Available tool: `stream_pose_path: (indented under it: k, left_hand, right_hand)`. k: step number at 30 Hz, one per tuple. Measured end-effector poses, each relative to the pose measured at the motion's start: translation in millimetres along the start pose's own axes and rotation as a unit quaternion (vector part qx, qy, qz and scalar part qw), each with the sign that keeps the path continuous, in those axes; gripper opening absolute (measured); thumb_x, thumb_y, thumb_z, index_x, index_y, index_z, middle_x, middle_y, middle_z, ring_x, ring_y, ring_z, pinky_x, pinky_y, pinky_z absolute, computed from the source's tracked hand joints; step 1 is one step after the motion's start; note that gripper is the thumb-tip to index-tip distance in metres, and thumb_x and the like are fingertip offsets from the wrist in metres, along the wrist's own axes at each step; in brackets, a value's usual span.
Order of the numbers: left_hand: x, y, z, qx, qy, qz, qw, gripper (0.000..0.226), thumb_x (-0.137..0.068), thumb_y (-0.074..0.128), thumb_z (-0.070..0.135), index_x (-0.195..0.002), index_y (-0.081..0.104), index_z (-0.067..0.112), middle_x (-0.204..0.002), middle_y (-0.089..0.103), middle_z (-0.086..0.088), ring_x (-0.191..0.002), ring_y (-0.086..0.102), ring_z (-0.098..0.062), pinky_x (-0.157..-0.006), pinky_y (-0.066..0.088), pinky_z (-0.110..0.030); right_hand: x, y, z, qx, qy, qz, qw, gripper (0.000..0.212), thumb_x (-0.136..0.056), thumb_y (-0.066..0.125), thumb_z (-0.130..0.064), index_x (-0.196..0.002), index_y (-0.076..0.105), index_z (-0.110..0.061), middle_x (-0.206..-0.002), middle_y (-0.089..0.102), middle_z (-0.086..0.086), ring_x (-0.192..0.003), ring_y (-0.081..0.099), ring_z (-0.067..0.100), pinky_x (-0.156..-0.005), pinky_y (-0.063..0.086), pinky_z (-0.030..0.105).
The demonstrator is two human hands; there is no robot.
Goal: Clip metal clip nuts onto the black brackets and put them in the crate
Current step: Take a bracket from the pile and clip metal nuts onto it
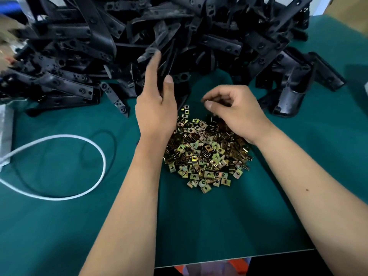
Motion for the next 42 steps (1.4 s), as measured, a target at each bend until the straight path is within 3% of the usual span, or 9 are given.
stream_pose_path:
  k: [2, 3, 7, 12, 17, 22, 26, 32, 42]
  left_hand:
    - [0, 0, -1, 0.041, 0.008, -0.018, 0.999, 0.071, -0.105, 0.05, 0.027, -0.164, 0.01, 0.027, -0.158, 0.043, 0.016, -0.114, 0.052, 0.01, -0.095, 0.035, 0.002]
    - [0, 1, -2, 0.059, 0.003, -0.024, 0.998, 0.08, -0.104, 0.054, 0.023, -0.164, 0.001, 0.017, -0.162, 0.037, 0.011, -0.124, 0.051, 0.006, -0.105, 0.037, -0.006]
    - [-1, 6, -6, 0.09, -0.001, -0.008, 0.996, 0.067, -0.096, 0.068, 0.011, -0.144, 0.023, 0.002, -0.125, 0.044, 0.02, -0.106, 0.051, 0.025, -0.092, 0.039, -0.002]
    - [-4, 1, -9, 0.118, -0.09, -0.032, 0.988, 0.039, -0.097, 0.068, 0.02, -0.125, 0.041, 0.014, -0.113, 0.059, -0.014, -0.089, 0.057, -0.015, -0.081, 0.052, -0.032]
    - [-4, 5, -9, 0.055, -0.068, -0.03, 0.996, 0.023, -0.098, 0.063, 0.022, -0.117, 0.054, 0.013, -0.087, 0.054, 0.013, -0.074, 0.052, 0.011, -0.07, 0.043, -0.009]
    - [0, 10, -6, -0.057, 0.02, -0.045, 0.997, 0.035, -0.093, 0.068, 0.024, -0.128, 0.065, 0.021, -0.136, 0.04, -0.008, -0.121, 0.041, -0.013, -0.113, 0.036, -0.031]
    - [1, 13, 1, -0.117, 0.11, -0.08, 0.984, 0.029, -0.09, 0.072, 0.04, -0.117, 0.076, 0.034, -0.141, 0.048, -0.002, -0.136, 0.033, -0.027, -0.115, 0.027, -0.035]
    - [4, 14, 1, -0.037, 0.154, -0.129, 0.979, 0.027, -0.08, 0.086, 0.023, -0.106, 0.08, 0.019, -0.109, 0.073, 0.008, -0.114, 0.059, -0.017, -0.102, 0.045, -0.037]
    - [2, 12, -3, -0.006, 0.141, -0.144, 0.979, 0.01, -0.083, 0.084, 0.023, -0.091, 0.081, 0.017, -0.098, 0.072, 0.017, -0.104, 0.063, -0.004, -0.095, 0.046, -0.021]
  right_hand:
    - [0, 1, 2, -0.04, 0.019, -0.003, 0.999, 0.012, -0.095, 0.072, -0.012, -0.102, 0.078, -0.021, -0.083, 0.076, -0.007, -0.071, 0.066, 0.003, -0.068, 0.051, 0.017]
    - [0, 2, 2, -0.052, 0.024, -0.001, 0.998, 0.011, -0.095, 0.073, -0.014, -0.101, 0.078, -0.022, -0.082, 0.076, -0.006, -0.069, 0.065, 0.003, -0.066, 0.051, 0.017]
    - [1, 3, -1, -0.083, 0.025, 0.001, 0.996, 0.004, -0.093, 0.076, -0.025, -0.094, 0.076, -0.02, -0.076, 0.076, 0.001, -0.062, 0.064, 0.007, -0.058, 0.05, 0.019]
    - [2, 5, -1, -0.082, 0.026, 0.001, 0.996, 0.011, -0.095, 0.074, -0.029, -0.09, 0.073, -0.019, -0.074, 0.075, 0.002, -0.063, 0.064, 0.01, -0.058, 0.051, 0.021]
    - [-1, 2, 3, -0.079, 0.023, 0.029, 0.996, 0.016, -0.1, 0.067, -0.01, -0.109, 0.079, -0.015, -0.082, 0.077, 0.003, -0.07, 0.068, 0.013, -0.065, 0.053, 0.019]
    - [-1, 1, 4, -0.084, 0.036, 0.041, 0.995, 0.021, -0.099, 0.066, -0.005, -0.116, 0.076, -0.011, -0.09, 0.079, 0.002, -0.071, 0.072, 0.014, -0.065, 0.054, 0.021]
    - [0, 2, 2, -0.081, 0.029, 0.049, 0.995, 0.021, -0.097, 0.069, -0.008, -0.116, 0.071, -0.014, -0.087, 0.08, 0.001, -0.071, 0.074, 0.017, -0.066, 0.058, 0.026]
    - [2, 1, -2, -0.141, 0.039, 0.041, 0.988, 0.013, -0.094, 0.072, -0.004, -0.106, 0.068, -0.008, -0.08, 0.078, 0.007, -0.066, 0.072, 0.018, -0.061, 0.055, 0.025]
    - [3, -2, -4, -0.137, 0.018, 0.016, 0.99, 0.02, -0.094, 0.068, 0.0, -0.11, 0.076, -0.011, -0.079, 0.077, 0.01, -0.064, 0.07, 0.017, -0.062, 0.055, 0.025]
Point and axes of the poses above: each hand's wrist, its own x-axis away from the middle knuckle, its own y-axis out of the palm, z = x × y, the point moved 1 cm from there along -x, towards the middle knuckle
